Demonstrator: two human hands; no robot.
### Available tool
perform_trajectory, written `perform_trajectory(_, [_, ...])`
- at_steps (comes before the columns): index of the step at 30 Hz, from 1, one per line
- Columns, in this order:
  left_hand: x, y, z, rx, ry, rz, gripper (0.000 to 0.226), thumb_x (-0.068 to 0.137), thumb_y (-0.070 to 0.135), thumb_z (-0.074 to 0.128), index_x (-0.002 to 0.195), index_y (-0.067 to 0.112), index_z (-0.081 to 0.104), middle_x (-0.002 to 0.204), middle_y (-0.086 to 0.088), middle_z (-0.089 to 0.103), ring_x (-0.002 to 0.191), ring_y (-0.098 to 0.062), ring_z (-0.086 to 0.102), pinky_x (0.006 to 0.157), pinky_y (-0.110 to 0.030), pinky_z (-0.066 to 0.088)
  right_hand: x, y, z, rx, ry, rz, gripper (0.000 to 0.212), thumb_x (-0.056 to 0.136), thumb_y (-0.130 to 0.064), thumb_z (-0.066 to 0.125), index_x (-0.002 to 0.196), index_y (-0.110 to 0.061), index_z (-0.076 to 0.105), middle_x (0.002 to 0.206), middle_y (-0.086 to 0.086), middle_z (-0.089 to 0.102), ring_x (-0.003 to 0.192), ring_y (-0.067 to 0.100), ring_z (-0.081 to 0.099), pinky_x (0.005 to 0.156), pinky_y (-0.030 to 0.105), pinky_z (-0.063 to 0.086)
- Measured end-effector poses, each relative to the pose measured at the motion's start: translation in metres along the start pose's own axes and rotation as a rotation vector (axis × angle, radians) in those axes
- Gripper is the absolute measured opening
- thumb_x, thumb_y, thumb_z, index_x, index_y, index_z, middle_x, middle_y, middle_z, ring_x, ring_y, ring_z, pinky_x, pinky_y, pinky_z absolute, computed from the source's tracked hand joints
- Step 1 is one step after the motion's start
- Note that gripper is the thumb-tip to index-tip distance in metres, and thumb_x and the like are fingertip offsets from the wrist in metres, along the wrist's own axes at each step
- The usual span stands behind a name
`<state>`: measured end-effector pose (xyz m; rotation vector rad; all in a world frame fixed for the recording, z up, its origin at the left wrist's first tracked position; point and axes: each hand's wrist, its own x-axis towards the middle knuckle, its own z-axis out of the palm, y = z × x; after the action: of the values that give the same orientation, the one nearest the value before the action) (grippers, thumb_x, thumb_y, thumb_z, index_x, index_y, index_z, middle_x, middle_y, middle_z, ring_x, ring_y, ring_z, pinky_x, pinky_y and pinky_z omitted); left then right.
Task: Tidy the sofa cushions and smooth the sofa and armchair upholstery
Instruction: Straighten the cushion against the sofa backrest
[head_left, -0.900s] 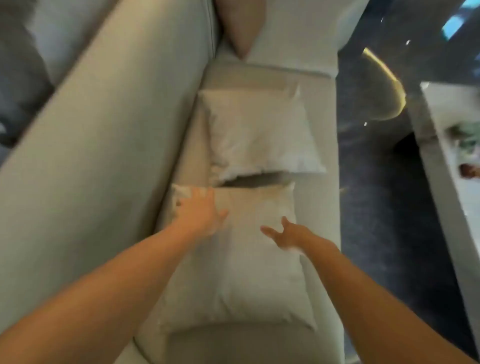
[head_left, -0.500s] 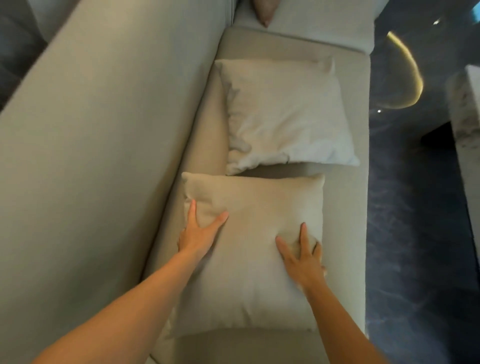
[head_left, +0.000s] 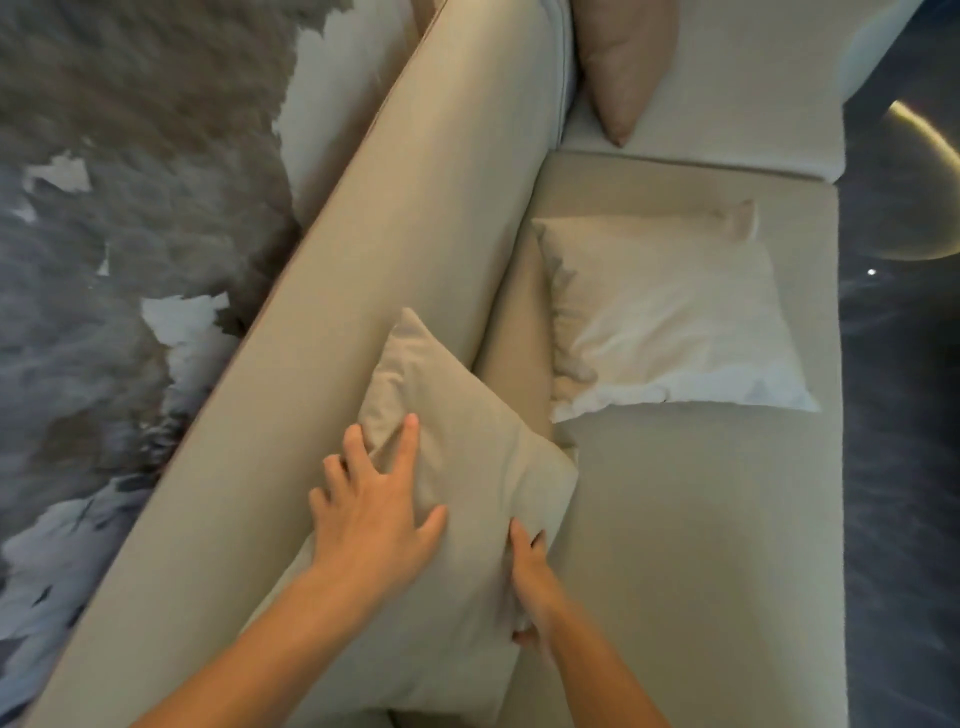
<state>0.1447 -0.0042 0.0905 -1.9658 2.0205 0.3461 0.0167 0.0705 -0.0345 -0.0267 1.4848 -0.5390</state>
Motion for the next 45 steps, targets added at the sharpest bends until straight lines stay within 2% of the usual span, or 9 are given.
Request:
perform_trajectory(3, [0.012,0.026,0.004,0.071,0.196,0.141,0.088,0.070,0.050,0.076,0.149,0.029,0.043,0.162,-0.022,0.017,0.146,-0.047,0.020,0.111,-0.062,0.028,0.002,-0.010,-0.037,-0.141,-0.050,-0.001,0.055,0.093,-0.060,0.046,0.139,-0.030,0.046,0.139,0.002,0.055,0.108,0.028,0.061,0.084,0.041,0.052])
perform_trajectory(6, [0.053,0.092,0.009,-0.016,0.212,0.308,0.063,0.072,0.050,0.072,0.130,0.028,0.061,0.150,-0.017,0.043,0.137,-0.041,0.039,0.113,-0.058,0.028,0.014,-0.058,-0.101,-0.170,0.134,-0.203,0.044,0.097,-0.031,0.056,0.139,-0.019,0.049,0.116,0.010,0.062,0.080,0.023,0.059,0.069,0.032,0.046])
perform_trajectory(12, [0.181,0.206,0.039,-0.588,-0.121,0.226,0.079,0.090,0.052,0.064,0.155,0.025,0.029,0.148,-0.025,0.039,0.139,-0.045,0.039,0.117,-0.046,0.035,0.024,-0.202,-0.208,-0.540,0.739,-0.747,0.063,0.093,-0.037,0.062,0.149,-0.025,0.038,0.142,0.015,0.051,0.126,0.032,0.052,0.103,0.040,0.043])
perform_trajectory(19, [0.263,0.239,0.092,-0.716,-0.128,0.169,0.099,0.079,0.064,0.070,0.158,0.041,0.016,0.162,-0.018,0.027,0.147,-0.041,0.031,0.121,-0.048,0.030,0.118,-0.246,-0.245,-0.878,0.709,-0.510,0.092,0.069,-0.084,0.055,0.143,-0.066,0.003,0.161,-0.002,-0.029,0.145,0.050,-0.017,0.112,0.075,0.002])
perform_trajectory(24, [0.274,0.255,0.121,-0.780,-0.118,0.158,0.088,0.086,0.051,0.072,0.155,0.051,0.017,0.159,-0.021,0.027,0.148,-0.042,0.025,0.124,-0.053,0.019,0.156,-0.227,-0.252,-0.780,0.755,-0.572,0.088,0.056,-0.088,0.050,0.126,-0.078,-0.003,0.158,-0.017,-0.022,0.145,0.047,-0.008,0.111,0.075,0.012])
perform_trajectory(29, [0.231,0.274,0.081,-0.718,-0.029,0.135,0.072,0.092,0.033,0.069,0.152,0.047,0.031,0.142,-0.016,0.039,0.132,-0.044,0.043,0.109,-0.046,0.040,0.135,-0.215,-0.251,-0.578,0.806,-0.604,0.087,0.072,-0.074,0.060,0.141,-0.066,0.008,0.163,0.003,-0.002,0.141,0.048,0.021,0.113,0.059,0.024])
perform_trajectory(34, [0.184,0.274,0.003,-0.519,0.177,0.276,0.053,0.090,0.031,0.068,0.137,0.037,0.045,0.132,-0.010,0.041,0.119,-0.033,0.053,0.093,-0.041,0.051,0.091,-0.225,-0.225,-0.001,0.594,-0.486,0.073,0.079,-0.062,0.061,0.145,-0.053,0.030,0.153,0.005,0.036,0.119,0.038,0.045,0.087,0.057,0.048])
perform_trajectory(38, [0.182,0.235,-0.076,-0.282,0.402,0.387,0.037,0.091,0.020,0.063,0.127,0.026,0.060,0.133,-0.011,0.044,0.122,-0.034,0.051,0.090,-0.042,0.053,0.050,-0.253,-0.155,0.217,0.307,-0.454,0.044,0.083,-0.049,0.067,0.120,-0.024,0.061,0.111,0.001,0.062,0.095,0.029,0.059,0.069,0.044,0.054])
perform_trajectory(45, [0.211,0.076,-0.104,0.069,0.063,0.528,0.074,0.097,0.017,0.053,0.157,0.045,0.020,0.171,0.002,-0.011,0.156,-0.038,0.007,0.124,-0.051,0.023,0.002,-0.265,0.015,0.109,-0.081,-0.544,0.044,0.089,-0.034,0.062,0.132,-0.033,0.054,0.133,-0.005,0.052,0.124,0.029,0.050,0.094,0.047,0.055])
